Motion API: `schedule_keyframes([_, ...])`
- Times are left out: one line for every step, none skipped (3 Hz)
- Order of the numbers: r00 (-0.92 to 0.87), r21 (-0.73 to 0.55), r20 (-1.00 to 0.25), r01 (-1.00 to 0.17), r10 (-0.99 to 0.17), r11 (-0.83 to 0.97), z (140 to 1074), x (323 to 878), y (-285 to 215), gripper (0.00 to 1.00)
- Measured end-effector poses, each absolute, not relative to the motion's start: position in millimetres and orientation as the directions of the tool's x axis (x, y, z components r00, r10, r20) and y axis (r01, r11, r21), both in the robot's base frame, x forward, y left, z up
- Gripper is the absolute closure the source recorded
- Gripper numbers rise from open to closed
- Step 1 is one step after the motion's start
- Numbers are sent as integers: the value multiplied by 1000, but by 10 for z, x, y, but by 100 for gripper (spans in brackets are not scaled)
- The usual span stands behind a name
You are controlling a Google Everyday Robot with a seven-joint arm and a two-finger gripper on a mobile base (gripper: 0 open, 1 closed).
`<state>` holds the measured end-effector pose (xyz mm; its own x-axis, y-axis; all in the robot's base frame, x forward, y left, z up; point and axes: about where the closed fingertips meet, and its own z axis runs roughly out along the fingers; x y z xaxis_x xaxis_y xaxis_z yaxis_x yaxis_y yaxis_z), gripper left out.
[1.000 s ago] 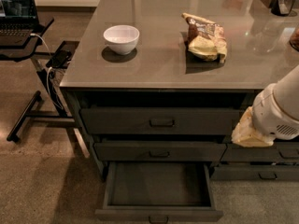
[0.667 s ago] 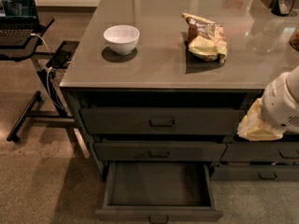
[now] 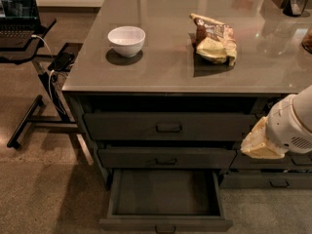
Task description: Close bottom drawer
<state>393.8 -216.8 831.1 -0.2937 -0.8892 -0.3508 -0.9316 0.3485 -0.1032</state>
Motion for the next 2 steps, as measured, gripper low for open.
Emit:
schedule_keyframes([-320,-45,-375,-931,-870,361,7851,3948,-2041,100])
schedule_keyframes([-384,31,-406,-913,-830,407,7039,3969,-1939,100])
